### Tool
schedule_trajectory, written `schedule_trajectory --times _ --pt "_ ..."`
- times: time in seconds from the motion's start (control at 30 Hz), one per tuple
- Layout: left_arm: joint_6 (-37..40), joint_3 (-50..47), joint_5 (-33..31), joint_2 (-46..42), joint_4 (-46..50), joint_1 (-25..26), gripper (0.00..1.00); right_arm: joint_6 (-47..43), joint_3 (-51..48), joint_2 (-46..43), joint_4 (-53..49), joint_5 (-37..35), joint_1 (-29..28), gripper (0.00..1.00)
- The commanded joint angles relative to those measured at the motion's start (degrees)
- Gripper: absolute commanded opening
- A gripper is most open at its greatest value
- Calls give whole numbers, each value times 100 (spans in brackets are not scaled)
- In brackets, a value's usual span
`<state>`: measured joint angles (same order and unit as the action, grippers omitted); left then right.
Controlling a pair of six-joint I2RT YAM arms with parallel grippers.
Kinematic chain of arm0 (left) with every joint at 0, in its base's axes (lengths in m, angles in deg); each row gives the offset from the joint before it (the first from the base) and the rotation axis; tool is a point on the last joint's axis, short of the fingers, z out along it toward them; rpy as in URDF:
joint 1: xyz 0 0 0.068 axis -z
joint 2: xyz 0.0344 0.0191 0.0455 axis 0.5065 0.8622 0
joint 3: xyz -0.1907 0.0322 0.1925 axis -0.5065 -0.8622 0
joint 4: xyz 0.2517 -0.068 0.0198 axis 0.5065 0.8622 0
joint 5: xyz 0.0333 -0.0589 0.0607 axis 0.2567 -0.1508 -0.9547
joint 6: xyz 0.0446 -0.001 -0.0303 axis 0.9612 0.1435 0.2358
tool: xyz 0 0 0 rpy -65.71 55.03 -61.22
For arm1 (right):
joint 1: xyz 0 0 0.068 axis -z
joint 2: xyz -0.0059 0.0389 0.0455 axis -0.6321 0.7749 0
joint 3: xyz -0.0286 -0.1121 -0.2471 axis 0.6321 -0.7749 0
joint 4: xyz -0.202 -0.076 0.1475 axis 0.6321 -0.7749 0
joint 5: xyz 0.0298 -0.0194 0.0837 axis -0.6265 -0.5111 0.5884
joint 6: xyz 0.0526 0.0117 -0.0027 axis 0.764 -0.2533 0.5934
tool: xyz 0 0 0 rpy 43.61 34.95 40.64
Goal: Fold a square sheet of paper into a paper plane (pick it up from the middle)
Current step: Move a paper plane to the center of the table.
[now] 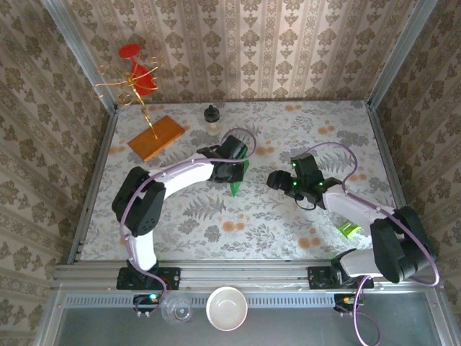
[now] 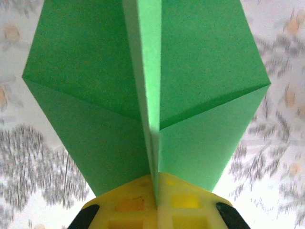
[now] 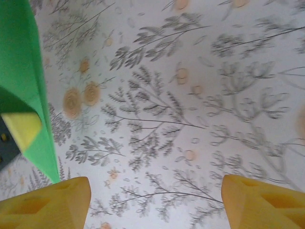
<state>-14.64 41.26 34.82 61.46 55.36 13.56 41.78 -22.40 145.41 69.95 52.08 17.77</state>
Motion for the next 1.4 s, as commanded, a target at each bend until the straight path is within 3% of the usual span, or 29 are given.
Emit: schedule_trajectory --times 0.0,0.47,0.57,0.83,1.37 --pt "17 639 -434 496 566 -134 7 -220 -150 -309 -199 -424 145 75" --pt "205 2699 -315 2198 1024 -495 8 -400 -282 -318 -251 27 414 75" --pt "218 2837 -220 2375 1029 -512 10 -411 -290 -280 -231 46 447 75" --pt "254 2927 -340 2530 1184 -519 26 -409 -282 -193 -165 166 537 75" --pt "353 3340 -444 3002 1675 -417 40 -374 -282 -116 -136 248 586 75"
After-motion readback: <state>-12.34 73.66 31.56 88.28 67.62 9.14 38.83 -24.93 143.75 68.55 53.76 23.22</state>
